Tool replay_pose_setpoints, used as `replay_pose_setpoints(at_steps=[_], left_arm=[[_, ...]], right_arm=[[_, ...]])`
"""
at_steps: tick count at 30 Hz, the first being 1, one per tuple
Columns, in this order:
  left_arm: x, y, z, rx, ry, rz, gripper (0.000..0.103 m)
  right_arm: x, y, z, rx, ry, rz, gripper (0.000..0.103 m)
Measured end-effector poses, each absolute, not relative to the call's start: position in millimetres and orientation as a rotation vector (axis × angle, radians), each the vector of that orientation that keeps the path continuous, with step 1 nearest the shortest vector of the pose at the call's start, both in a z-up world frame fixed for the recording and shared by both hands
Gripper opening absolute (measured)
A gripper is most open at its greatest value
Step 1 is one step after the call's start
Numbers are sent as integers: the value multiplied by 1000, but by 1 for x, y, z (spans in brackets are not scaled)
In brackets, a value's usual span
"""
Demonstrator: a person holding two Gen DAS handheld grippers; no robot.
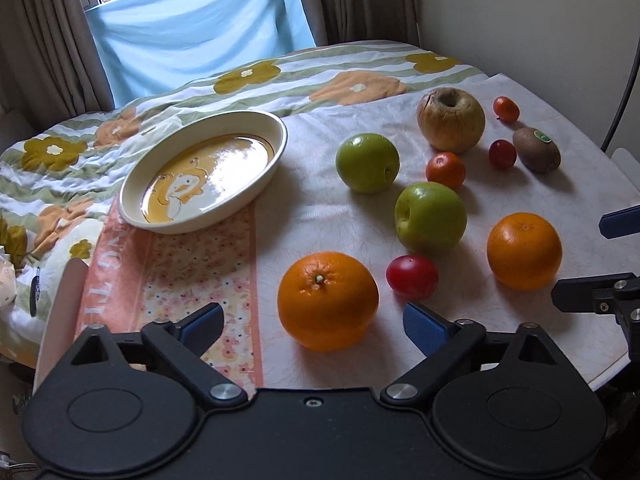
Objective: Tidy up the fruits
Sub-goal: 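Grasp a large orange with the left tool while the right tool grasps another large orange, then lower the orange into the white bowl with the left tool while the right tool carries its orange over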
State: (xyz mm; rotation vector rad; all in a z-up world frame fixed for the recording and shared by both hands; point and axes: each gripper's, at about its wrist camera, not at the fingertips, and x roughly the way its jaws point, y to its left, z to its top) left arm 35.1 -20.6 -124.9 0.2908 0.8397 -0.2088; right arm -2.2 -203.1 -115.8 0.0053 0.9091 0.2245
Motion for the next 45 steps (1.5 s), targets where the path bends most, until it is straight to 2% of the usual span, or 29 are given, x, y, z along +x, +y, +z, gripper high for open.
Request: replay_pose_setpoints(at_steps=[4,8,10,14,17,26,36,45], left_arm=[[39,-24,-134,289,830,-196,91],[44,-26,-139,268,837,-188,84],[46,-26,-141,258,840,-185,81],[47,-26,-143,231,845,-190,67],[47,-26,-143,223,843,-185,66],[45,-27,-143,222,837,-177,65],[35,-25,-130,196,833,-140,65],[27,-12,-71,152,780,-61,65]], right_arm=[[5,-201,-126,-13,900,246,103],[12,-200,-135,-22,906,270,96],[15,-199,-137,-27,900,277,96],[22,-197,-140,-20,888,291,93],[26,-194,-141,-25,886,311,86],[28,-188,-143,-52,877,330,74],[26,-190,-131,-48,856,354,73],[30,-185,-77,-46,808,413,73]])
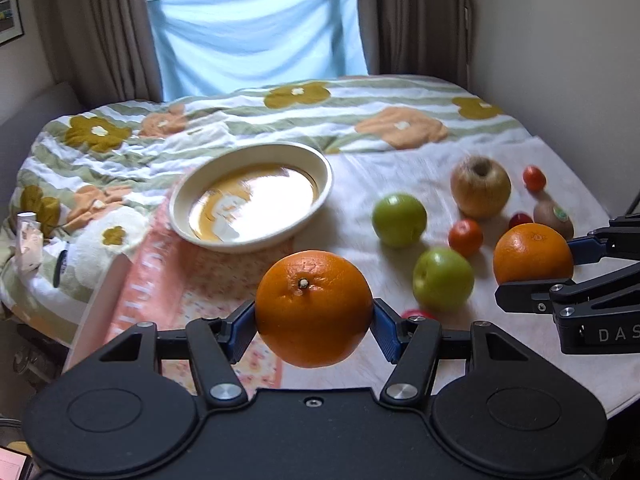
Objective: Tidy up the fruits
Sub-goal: 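Lower the orange into the white bowl with the left tool while the right tool carries its orange over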
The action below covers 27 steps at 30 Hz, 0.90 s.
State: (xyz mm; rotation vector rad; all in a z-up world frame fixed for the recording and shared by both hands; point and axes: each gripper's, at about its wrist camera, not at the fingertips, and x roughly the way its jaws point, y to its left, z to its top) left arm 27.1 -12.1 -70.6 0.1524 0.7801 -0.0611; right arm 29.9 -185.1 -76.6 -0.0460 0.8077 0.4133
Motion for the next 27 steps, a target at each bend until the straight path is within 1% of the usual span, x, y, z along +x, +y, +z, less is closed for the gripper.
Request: replay_pose_setpoints(at_steps=[7,13,20,27], left_arm=[[44,14,-26,125,719,1,65],[82,40,-10,134,700,15,65],[144,65,-19,171,718,-34,65],[206,76,-49,213,752,-110,65]], right_arm=[[57,-168,-25,-54,768,447,73],[96,-145,2,-21,754,455,73],[158,-109,2,35,765,441,73],[219,-84,-16,55,767,383,73]])
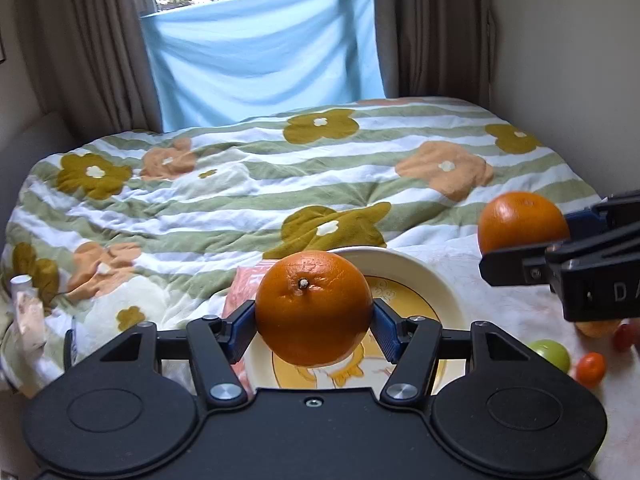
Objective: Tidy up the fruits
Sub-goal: 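Lower the orange into the white bowl with the left tool while the right tool carries its orange over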
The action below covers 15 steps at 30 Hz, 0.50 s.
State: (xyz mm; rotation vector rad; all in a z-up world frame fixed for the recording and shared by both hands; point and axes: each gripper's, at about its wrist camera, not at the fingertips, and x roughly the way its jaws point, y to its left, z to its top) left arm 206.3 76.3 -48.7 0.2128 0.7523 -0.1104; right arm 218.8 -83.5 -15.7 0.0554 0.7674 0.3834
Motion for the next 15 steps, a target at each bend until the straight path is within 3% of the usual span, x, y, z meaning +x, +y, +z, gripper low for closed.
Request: replay_pose_setpoints(at_steps=[15], left_arm=[[280,72,-116,297,847,-241,65]], right_arm=[[274,-78,-61,92,830,268,73]])
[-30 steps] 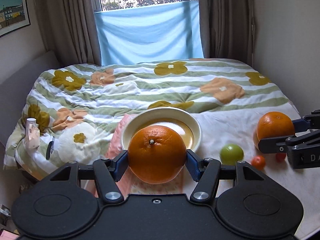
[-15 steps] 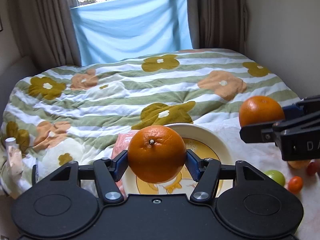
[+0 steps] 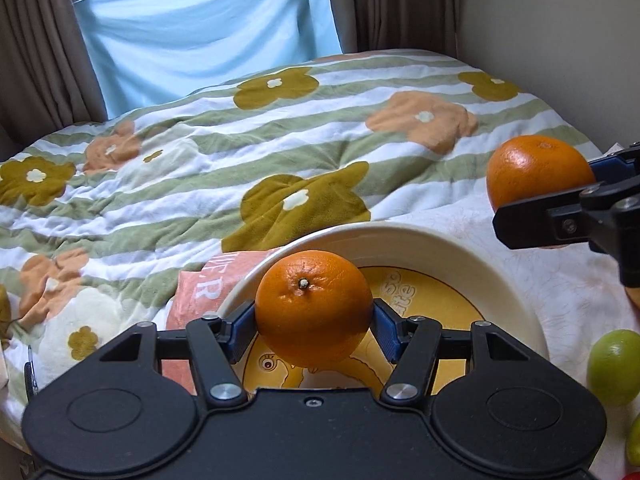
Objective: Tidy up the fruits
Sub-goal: 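Lower the orange into the white bowl with the left tool while the right tool carries its orange over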
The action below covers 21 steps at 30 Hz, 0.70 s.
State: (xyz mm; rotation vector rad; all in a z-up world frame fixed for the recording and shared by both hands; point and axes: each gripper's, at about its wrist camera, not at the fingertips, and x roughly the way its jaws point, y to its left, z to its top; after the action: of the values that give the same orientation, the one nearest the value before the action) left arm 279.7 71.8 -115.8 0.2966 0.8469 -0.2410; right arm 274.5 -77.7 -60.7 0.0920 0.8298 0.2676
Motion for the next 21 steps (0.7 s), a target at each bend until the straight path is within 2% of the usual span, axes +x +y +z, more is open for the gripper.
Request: replay_pose_setpoints(at_steps=[5,8,21], left_arm=[[283,69,-120,323,835,-256,68],[276,70,-113,341,791,-270,97],[229,105,-93,265,838,-247,99]], right_arm=[[276,-79,-62,93,837,254,73],[275,-79,-60,92,834,254,73],[274,-51,-71,3,861,349,73]])
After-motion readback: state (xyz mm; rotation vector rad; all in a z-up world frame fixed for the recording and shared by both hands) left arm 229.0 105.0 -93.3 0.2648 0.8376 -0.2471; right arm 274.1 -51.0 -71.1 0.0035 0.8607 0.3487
